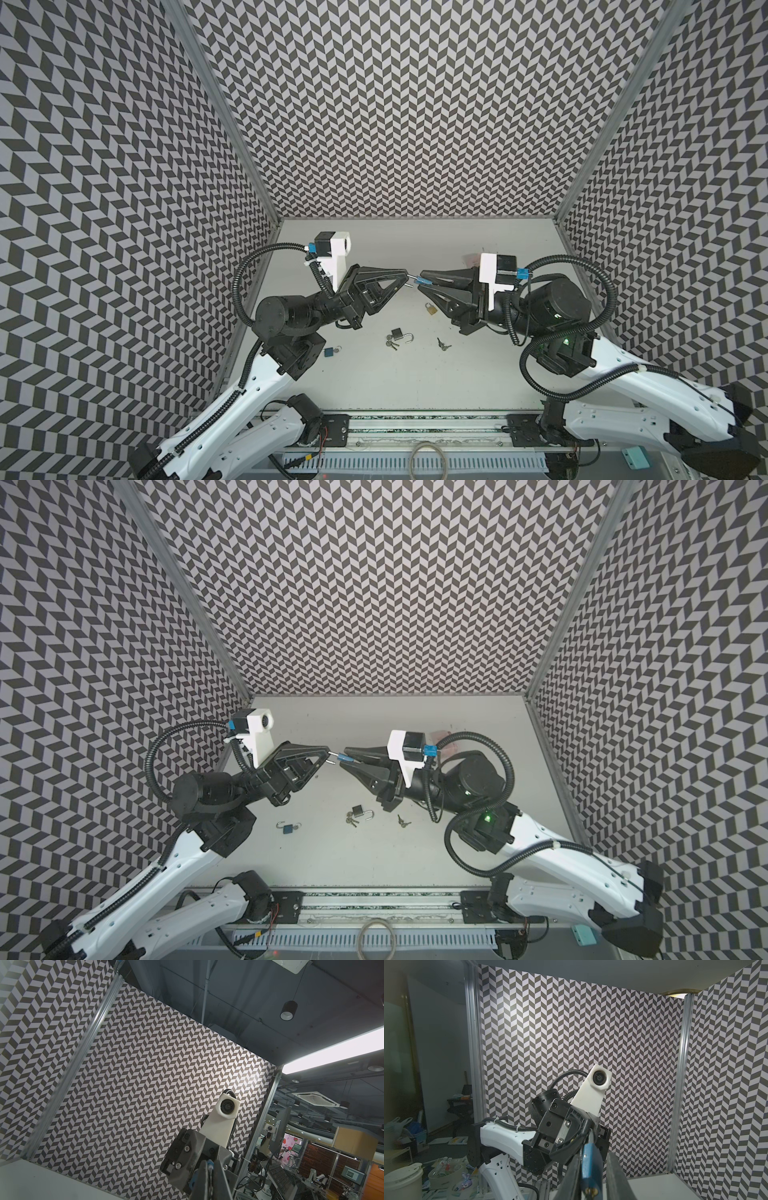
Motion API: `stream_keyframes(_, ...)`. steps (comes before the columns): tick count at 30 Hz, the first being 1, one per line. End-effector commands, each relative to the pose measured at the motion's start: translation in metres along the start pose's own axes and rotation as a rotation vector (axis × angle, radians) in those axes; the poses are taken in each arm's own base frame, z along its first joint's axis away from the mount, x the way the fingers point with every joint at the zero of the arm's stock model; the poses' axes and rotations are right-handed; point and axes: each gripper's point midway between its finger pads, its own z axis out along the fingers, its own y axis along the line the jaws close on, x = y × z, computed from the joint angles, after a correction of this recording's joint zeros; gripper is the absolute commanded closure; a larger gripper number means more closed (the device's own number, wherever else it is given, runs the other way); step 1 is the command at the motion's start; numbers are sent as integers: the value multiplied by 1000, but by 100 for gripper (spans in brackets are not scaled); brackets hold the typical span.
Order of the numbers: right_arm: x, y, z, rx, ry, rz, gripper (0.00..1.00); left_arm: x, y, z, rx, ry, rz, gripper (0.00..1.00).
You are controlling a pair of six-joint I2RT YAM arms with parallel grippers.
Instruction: Lock with the key
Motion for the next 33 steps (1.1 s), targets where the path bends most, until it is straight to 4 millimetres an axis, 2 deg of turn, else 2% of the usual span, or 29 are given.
stream_keyframes(1,-10,-1,-3,8,-39,-14,69,-15,-23,1,59,-41,42,100)
stream_keyframes(4,-11,0,-3,7,-42,-11,68,-14,-22,2,59,-39,36,100)
stream_keyframes(6,-12,0,-4,6,-42,-8,71,-15,-23,2,59,-40,36,100)
stream_keyframes(12,-12,-1,-5,11,-38,4,89,-14,-22,2,58,-42,35,100)
stream_keyframes(14,-11,-2,-5,22,-29,19,100,-14,-21,2,50,-41,38,100)
stream_keyframes(18,-7,-2,-2,14,37,68,100,-12,-10,3,-38,-7,94,99)
stream_keyframes(22,-10,-10,-12,-22,76,178,100,-13,15,-5,-243,45,209,45)
stream_keyframes(24,-10,-17,-20,-35,98,224,100,-14,25,-9,-321,68,245,30)
stream_keyframes(27,-10,-21,-31,-51,149,247,100,-5,30,-8,-337,147,274,22)
stream_keyframes(30,-3,-18,-36,-67,227,221,100,12,27,-1,-270,247,259,19)
stream_keyframes(33,4,-20,-40,-50,280,177,100,29,26,5,-192,334,254,20)
